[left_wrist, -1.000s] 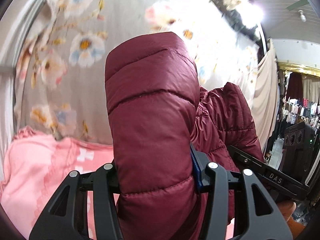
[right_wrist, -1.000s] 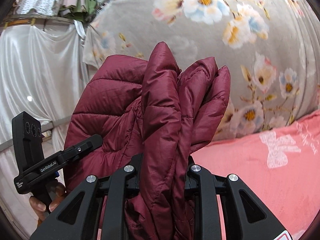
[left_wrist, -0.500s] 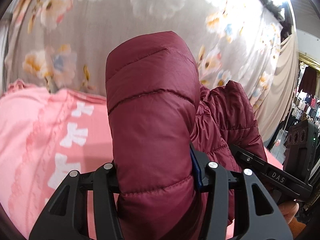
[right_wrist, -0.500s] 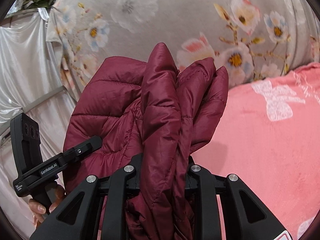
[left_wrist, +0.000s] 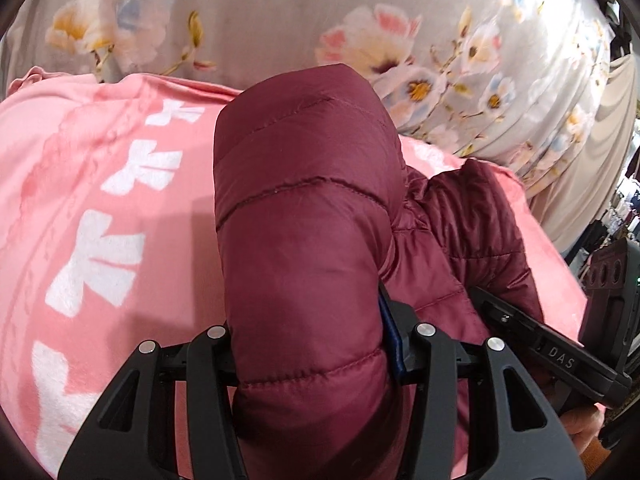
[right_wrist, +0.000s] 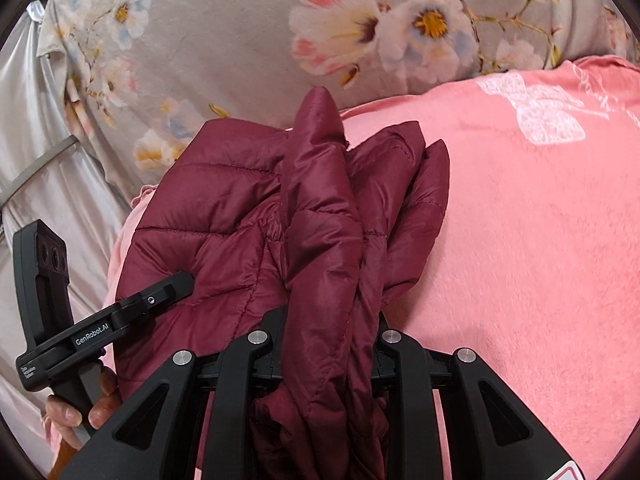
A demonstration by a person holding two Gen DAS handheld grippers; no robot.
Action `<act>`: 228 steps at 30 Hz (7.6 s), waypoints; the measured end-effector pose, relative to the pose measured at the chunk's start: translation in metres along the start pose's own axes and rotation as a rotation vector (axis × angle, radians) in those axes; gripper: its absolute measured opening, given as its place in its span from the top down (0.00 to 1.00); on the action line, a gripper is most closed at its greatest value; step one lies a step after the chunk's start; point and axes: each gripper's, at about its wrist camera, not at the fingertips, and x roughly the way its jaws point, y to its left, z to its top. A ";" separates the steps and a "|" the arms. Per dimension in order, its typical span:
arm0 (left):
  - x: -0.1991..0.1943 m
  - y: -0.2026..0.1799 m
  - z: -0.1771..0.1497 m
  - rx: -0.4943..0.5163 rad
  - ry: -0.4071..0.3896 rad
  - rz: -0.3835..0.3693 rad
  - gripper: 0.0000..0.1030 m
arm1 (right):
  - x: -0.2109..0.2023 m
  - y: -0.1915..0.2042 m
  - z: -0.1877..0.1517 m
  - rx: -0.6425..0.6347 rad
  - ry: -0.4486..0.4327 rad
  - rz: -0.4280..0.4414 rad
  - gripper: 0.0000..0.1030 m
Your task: Fold large clothes
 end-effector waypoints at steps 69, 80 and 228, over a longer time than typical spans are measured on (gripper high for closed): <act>0.010 -0.040 -0.003 0.026 0.070 0.417 0.40 | 0.023 -0.035 0.019 0.100 0.066 -0.283 1.00; 0.025 -0.045 -0.011 0.053 0.064 0.430 0.39 | 0.044 -0.035 0.002 0.005 0.073 -0.367 1.00; -0.104 -0.087 -0.177 0.045 -0.036 0.524 0.16 | -0.127 0.043 -0.174 -0.234 0.086 -0.457 0.60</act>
